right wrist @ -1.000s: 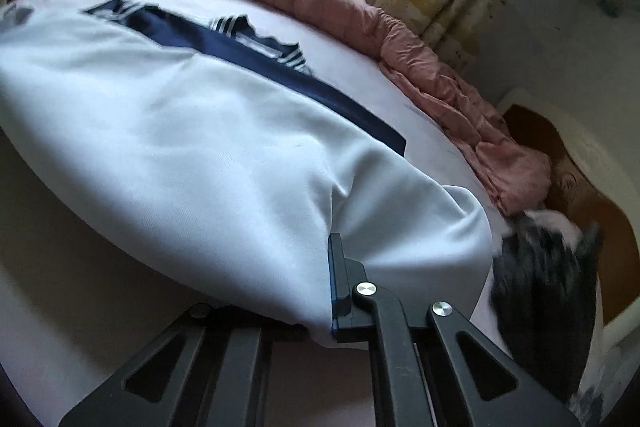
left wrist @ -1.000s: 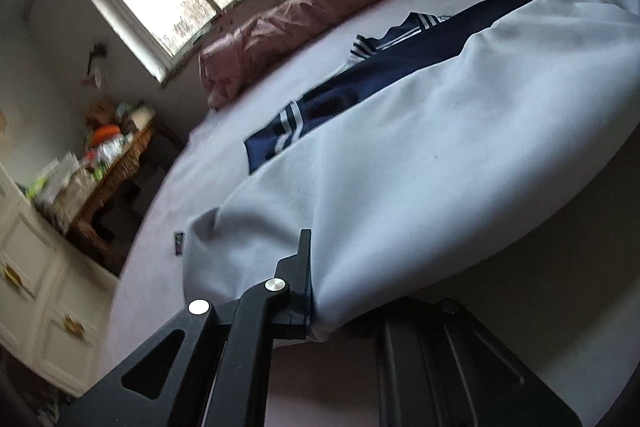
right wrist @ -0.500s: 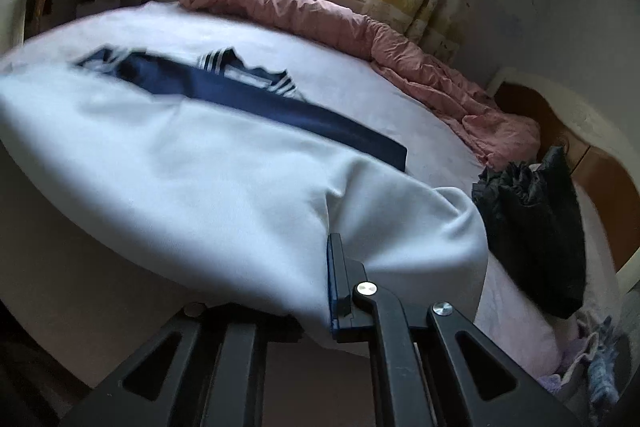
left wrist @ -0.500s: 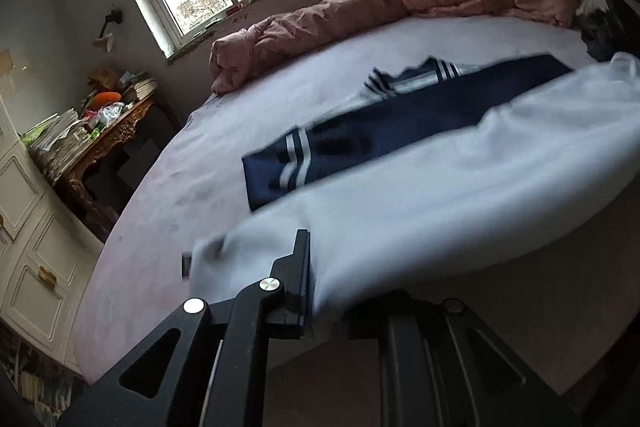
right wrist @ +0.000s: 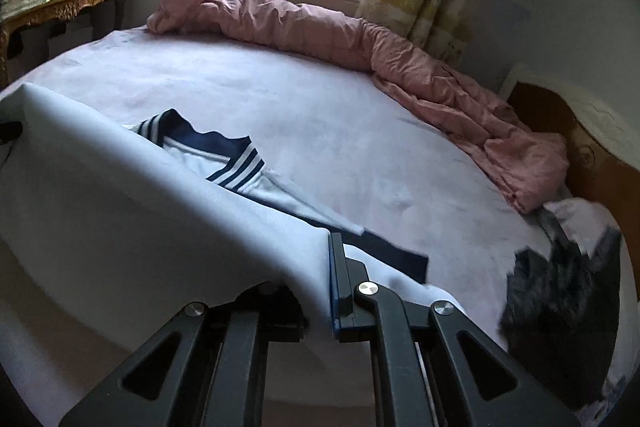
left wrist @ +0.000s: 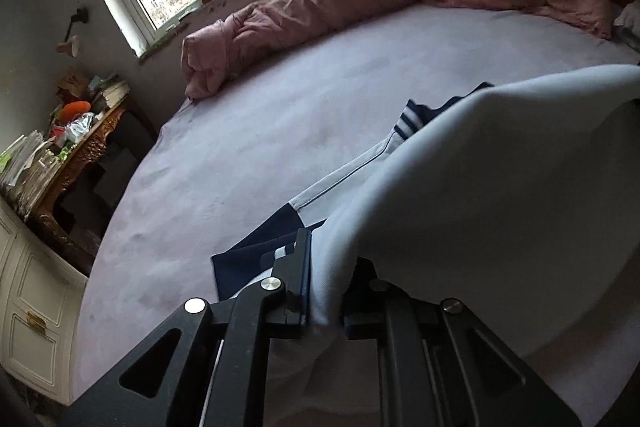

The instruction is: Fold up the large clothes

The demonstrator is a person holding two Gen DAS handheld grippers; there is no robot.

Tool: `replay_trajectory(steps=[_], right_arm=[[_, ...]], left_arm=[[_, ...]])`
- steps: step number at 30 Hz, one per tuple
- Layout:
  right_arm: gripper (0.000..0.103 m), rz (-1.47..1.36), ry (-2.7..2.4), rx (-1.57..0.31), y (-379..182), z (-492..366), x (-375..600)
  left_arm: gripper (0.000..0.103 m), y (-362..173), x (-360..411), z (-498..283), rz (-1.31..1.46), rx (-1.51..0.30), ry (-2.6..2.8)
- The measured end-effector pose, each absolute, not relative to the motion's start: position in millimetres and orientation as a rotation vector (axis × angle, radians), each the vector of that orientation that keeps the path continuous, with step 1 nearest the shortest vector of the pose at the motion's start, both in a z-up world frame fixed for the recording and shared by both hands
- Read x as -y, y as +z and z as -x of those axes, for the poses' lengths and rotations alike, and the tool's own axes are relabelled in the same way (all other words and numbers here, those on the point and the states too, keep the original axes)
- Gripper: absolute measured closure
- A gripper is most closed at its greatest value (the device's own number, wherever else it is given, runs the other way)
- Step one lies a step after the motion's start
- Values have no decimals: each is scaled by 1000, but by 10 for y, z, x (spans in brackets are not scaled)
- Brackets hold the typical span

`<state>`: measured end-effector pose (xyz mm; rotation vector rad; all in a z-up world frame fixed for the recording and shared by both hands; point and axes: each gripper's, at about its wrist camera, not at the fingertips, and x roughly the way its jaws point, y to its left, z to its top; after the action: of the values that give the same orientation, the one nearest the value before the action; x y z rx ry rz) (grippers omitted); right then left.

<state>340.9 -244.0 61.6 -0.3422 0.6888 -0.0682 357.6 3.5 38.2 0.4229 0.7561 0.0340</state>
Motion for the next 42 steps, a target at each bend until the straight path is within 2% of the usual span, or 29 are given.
replay_trajectory(steps=[8, 13, 16, 17, 18, 19, 20, 22, 28, 33, 35, 36, 40, 42], right_arm=[[95, 357, -65, -728, 361, -3711, 2436], [94, 312, -46, -725, 401, -3640, 2515], [92, 259, -11, -724, 452, -3554, 2592], [91, 225, 13, -722, 493, -3503, 2641], [88, 191, 44, -710, 539, -3438, 2691], [81, 167, 67, -695, 574, -3382, 2738], [62, 154, 71, -683, 600, -3334, 2789], [38, 166, 12, -656, 626, -3301, 2865], [38, 95, -34, -630, 674, -3244, 3096], [38, -31, -168, -383, 930, -2954, 3368], [38, -94, -127, -349, 1026, -2871, 3483], [38, -114, -70, -362, 1060, -2874, 3520], [52, -117, 163, -546, 1001, -3028, 3504], [53, -100, 157, -599, 874, -3134, 3466]], left_arm=[[92, 178, 20, -3782, -483, -732, 21], [88, 166, 5, -3633, -475, -635, 0], [80, 268, -82, -3440, -420, -620, 10], [71, 324, -129, -3334, -387, -596, 13], [52, 389, -160, -3207, -364, -556, 21], [43, 441, -168, -3125, -361, -531, 30], [33, 505, -176, -3047, -366, -504, 37], [32, 653, -247, -2904, -334, -451, 50], [29, 781, -601, -2793, -206, -423, 66], [29, 709, -793, -2864, -131, -470, 61], [29, 714, -813, -2852, -138, -455, 78], [29, 722, -794, -2834, -162, -435, 88], [29, 664, -696, -2837, -203, -432, 63], [29, 633, -713, -2881, -158, -458, 14]])
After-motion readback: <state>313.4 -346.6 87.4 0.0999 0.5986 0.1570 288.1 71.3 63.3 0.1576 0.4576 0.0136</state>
